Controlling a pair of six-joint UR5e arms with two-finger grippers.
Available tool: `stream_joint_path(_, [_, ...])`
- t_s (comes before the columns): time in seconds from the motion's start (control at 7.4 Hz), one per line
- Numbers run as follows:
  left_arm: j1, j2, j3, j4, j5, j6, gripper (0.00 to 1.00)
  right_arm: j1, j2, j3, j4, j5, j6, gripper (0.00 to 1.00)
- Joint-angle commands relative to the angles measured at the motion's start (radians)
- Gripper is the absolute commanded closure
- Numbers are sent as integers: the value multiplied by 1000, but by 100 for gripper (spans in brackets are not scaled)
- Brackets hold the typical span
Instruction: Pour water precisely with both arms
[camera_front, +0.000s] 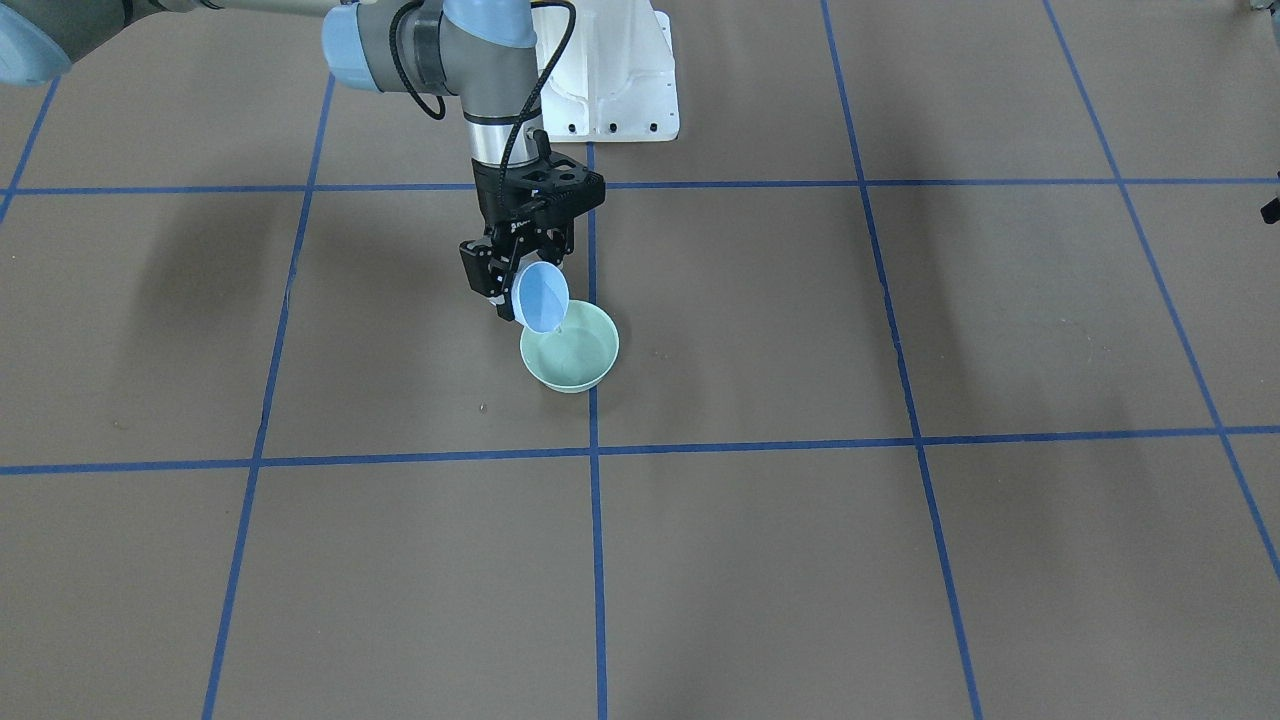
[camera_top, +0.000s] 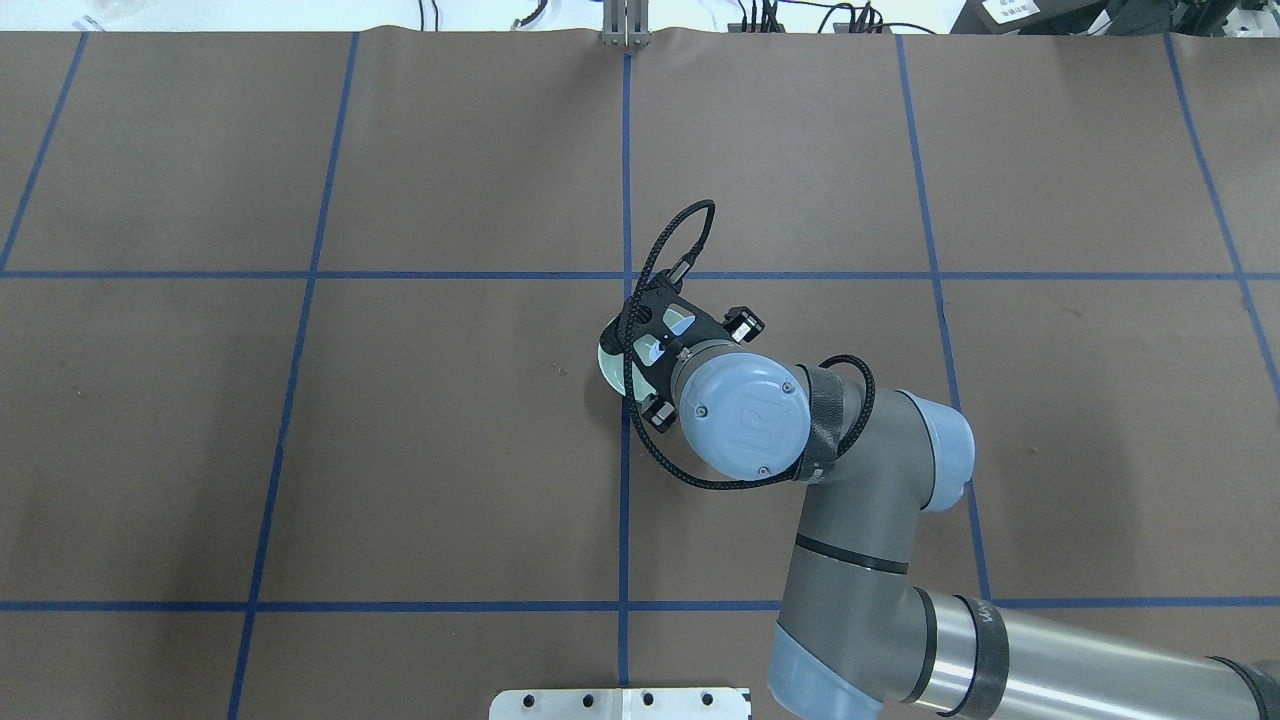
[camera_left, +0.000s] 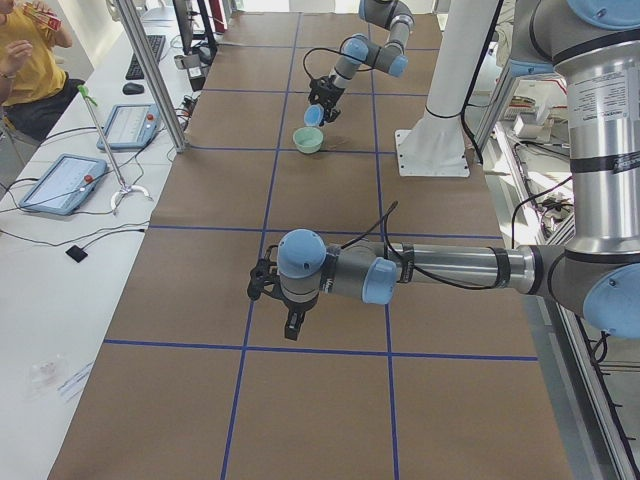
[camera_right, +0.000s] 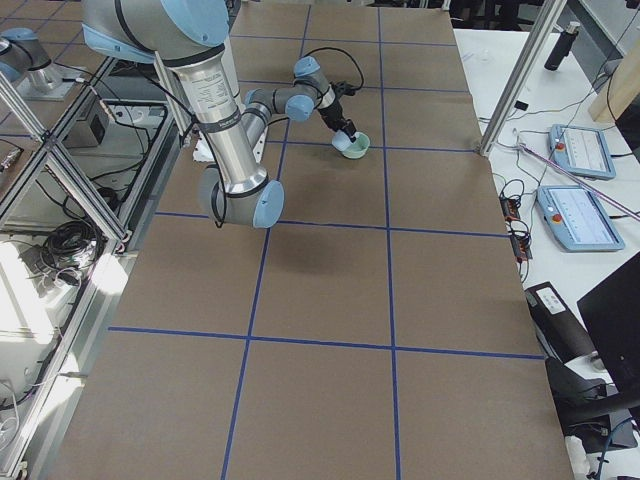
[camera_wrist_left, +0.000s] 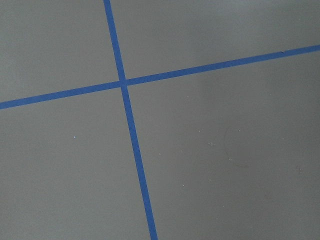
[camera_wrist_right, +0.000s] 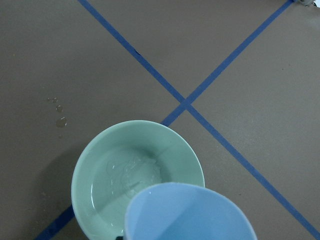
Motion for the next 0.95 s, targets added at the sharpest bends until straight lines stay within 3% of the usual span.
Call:
stream_joint_path(0.0, [0, 0, 1, -2, 0, 0, 1, 0, 11, 1, -42, 14, -19, 100])
stream_joint_path(0.81, [0, 0, 1, -2, 0, 0, 1, 1, 13, 1, -55, 14, -54, 100])
